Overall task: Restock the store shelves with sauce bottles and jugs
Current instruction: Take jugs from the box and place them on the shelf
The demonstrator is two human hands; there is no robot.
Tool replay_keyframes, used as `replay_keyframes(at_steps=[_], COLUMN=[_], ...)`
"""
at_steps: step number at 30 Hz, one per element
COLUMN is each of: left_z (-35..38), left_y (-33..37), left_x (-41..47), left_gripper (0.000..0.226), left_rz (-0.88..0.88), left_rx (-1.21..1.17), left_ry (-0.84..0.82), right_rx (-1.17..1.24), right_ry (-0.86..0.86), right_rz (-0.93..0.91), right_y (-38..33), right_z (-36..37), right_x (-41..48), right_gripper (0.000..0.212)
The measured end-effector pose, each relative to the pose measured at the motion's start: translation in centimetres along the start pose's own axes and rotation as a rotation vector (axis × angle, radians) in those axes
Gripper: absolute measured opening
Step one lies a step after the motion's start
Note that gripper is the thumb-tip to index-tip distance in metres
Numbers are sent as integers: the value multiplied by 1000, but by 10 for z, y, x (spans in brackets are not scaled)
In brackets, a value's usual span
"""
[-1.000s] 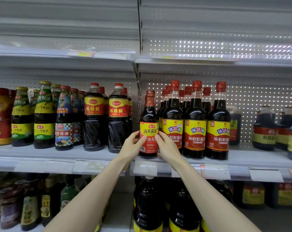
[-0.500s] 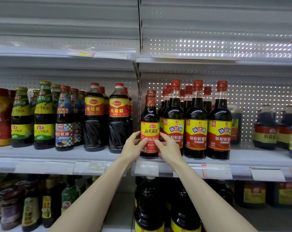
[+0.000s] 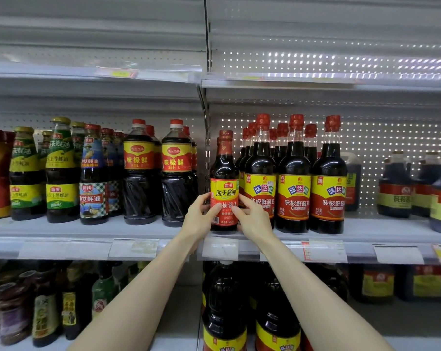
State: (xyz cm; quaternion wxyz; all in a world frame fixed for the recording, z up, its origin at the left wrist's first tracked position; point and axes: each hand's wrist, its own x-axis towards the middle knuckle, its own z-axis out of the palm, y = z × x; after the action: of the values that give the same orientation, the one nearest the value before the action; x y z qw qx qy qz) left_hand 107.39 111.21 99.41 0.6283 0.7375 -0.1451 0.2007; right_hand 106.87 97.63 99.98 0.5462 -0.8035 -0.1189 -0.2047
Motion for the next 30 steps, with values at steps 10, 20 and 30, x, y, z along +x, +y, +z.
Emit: replay_keyframes(at_steps=[10, 20, 30], left_z=[-2, 4, 111], left_y=[11, 44, 85], left_x=[-3, -39, -121], left_gripper=[51, 52, 52], left_rz=[-13, 11, 44], left_rx=[43, 102, 127], left_ry=[5, 141, 101], right_rx=[74, 68, 135], right_ry=[37, 84, 53], right_rz=[16, -43, -31], right_y=[-7, -7, 35], right_z=[-6, -51, -191], right_x=[-12, -41, -96], right_gripper=[54, 48, 45])
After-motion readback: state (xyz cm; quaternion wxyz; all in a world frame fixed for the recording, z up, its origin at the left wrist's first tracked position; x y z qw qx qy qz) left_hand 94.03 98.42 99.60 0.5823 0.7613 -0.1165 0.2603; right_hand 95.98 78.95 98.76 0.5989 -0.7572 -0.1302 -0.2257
